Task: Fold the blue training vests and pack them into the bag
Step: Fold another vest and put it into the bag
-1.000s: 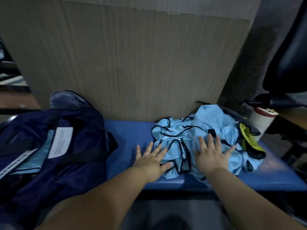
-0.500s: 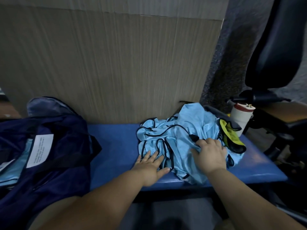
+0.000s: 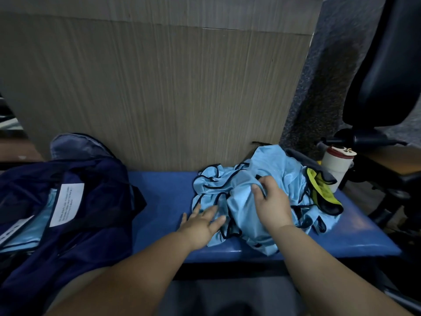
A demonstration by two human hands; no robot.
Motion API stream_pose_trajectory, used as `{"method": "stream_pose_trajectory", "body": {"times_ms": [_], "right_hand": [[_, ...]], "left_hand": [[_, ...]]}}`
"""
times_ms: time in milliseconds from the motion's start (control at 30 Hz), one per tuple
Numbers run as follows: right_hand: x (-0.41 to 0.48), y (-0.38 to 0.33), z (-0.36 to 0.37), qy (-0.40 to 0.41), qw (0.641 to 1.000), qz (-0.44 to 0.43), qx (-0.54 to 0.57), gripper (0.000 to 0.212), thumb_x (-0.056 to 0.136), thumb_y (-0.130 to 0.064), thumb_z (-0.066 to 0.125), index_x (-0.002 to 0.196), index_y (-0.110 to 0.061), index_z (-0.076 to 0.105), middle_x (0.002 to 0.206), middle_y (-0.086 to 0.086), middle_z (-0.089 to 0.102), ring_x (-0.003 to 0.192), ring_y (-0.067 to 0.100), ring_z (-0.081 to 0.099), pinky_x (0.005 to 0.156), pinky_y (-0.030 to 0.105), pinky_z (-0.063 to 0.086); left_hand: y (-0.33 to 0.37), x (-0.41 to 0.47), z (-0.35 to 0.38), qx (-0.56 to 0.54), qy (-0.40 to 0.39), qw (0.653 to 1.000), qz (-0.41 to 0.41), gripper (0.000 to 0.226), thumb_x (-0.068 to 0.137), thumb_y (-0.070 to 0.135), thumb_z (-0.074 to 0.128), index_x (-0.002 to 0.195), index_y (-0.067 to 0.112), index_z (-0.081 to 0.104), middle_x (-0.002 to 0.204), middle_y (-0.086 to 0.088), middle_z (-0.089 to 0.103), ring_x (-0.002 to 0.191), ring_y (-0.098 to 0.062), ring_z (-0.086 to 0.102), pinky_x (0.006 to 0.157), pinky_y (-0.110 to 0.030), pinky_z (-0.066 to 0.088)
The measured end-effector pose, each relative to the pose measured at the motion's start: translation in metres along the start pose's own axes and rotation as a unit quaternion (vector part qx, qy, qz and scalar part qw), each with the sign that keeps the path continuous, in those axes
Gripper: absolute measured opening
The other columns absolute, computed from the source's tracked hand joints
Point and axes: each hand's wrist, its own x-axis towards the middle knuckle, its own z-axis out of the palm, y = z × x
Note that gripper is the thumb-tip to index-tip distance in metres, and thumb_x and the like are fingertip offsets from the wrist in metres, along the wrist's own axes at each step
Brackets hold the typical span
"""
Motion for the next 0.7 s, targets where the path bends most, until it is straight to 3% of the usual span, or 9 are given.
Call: {"method": "stream_pose_trajectory", "body": {"times_ms": [100, 167, 233, 333, 433, 500, 600, 700], "right_hand": [[-0.004, -0.011, 0.011, -0.043, 0.999, -0.028, 0.008, 0.008, 0.100, -0.033, 0.050, 0.096, -0.027, 0.048, 0.080, -0.001, 0.061, 0.078, 0.022, 0.057, 0.069, 0.034, 0.042], [-0.009, -0.014, 0.021, -0.086, 0.995, -0.049, -0.010, 0.007, 0.100, -0.033, 0.051, 0.095, -0.029, 0.047, 0.078, -0.003, 0.060, 0.077, 0.022, 0.058, 0.071, 0.035, 0.045], [-0.016, -0.015, 0.034, -0.132, 0.988, -0.069, -0.036, 0.007, 0.100, -0.032, 0.049, 0.096, -0.030, 0.045, 0.077, -0.004, 0.059, 0.077, 0.022, 0.057, 0.070, 0.035, 0.044], [-0.026, -0.013, 0.047, -0.182, 0.980, -0.073, -0.045, 0.005, 0.101, -0.025, 0.048, 0.105, -0.025, 0.045, 0.090, 0.000, 0.063, 0.085, 0.021, 0.059, 0.078, 0.036, 0.046], [-0.033, -0.011, 0.051, -0.235, 0.971, -0.046, 0.008, 0.034, 0.093, -0.011, 0.052, 0.122, -0.024, 0.040, 0.118, -0.005, 0.060, 0.113, 0.012, 0.059, 0.099, 0.028, 0.045], [-0.035, -0.009, 0.053, -0.246, 0.968, -0.042, 0.035, 0.045, 0.090, -0.009, 0.053, 0.128, -0.025, 0.036, 0.125, -0.004, 0.058, 0.120, 0.009, 0.056, 0.105, 0.028, 0.043], [-0.034, -0.009, 0.051, -0.164, 0.985, -0.040, 0.037, 0.045, 0.092, -0.014, 0.056, 0.133, -0.023, 0.038, 0.109, -0.007, 0.065, 0.103, 0.007, 0.062, 0.095, 0.032, 0.049], [-0.029, -0.014, 0.047, -0.088, 0.996, -0.016, 0.007, 0.042, 0.096, -0.029, 0.057, 0.134, -0.022, 0.042, 0.100, -0.010, 0.062, 0.093, 0.013, 0.061, 0.085, 0.035, 0.049]], "left_hand": [[0.008, 0.006, -0.009, -0.187, 0.084, 0.979, -0.017, 0.070, 0.092, 0.071, 0.018, 0.149, 0.033, 0.033, 0.160, 0.003, 0.025, 0.150, -0.017, 0.005, 0.121, -0.048, 0.007], [0.014, 0.007, -0.013, -0.332, 0.093, 0.938, -0.030, 0.074, 0.089, 0.076, 0.020, 0.143, 0.032, 0.044, 0.154, 0.002, 0.038, 0.145, -0.018, 0.025, 0.120, -0.046, 0.020], [0.020, 0.006, -0.018, -0.410, 0.088, 0.906, -0.058, 0.072, 0.089, 0.075, 0.025, 0.142, 0.031, 0.046, 0.146, 0.004, 0.047, 0.137, -0.018, 0.040, 0.116, -0.043, 0.030], [0.022, 0.003, -0.023, -0.375, 0.106, 0.917, -0.088, 0.055, 0.096, 0.062, 0.036, 0.131, 0.025, 0.056, 0.129, 0.003, 0.059, 0.121, -0.020, 0.054, 0.106, -0.038, 0.041], [0.013, 0.002, -0.023, -0.364, 0.130, 0.917, -0.096, 0.026, 0.097, 0.039, 0.052, 0.109, 0.019, 0.065, 0.105, -0.001, 0.070, 0.098, -0.021, 0.065, 0.094, -0.041, 0.051], [0.006, 0.000, -0.024, -0.345, 0.144, 0.922, -0.100, 0.015, 0.095, 0.028, 0.056, 0.099, 0.017, 0.066, 0.097, -0.003, 0.071, 0.092, -0.022, 0.066, 0.089, -0.039, 0.053], [-0.001, -0.004, -0.026, -0.336, 0.171, 0.920, -0.109, 0.011, 0.094, 0.025, 0.059, 0.088, 0.018, 0.065, 0.085, -0.003, 0.069, 0.083, -0.022, 0.065, 0.081, -0.037, 0.052], [-0.007, -0.006, -0.028, -0.350, 0.181, 0.912, -0.111, 0.010, 0.093, 0.026, 0.060, 0.089, 0.019, 0.067, 0.089, -0.004, 0.072, 0.088, -0.024, 0.067, 0.086, -0.043, 0.055]]}}
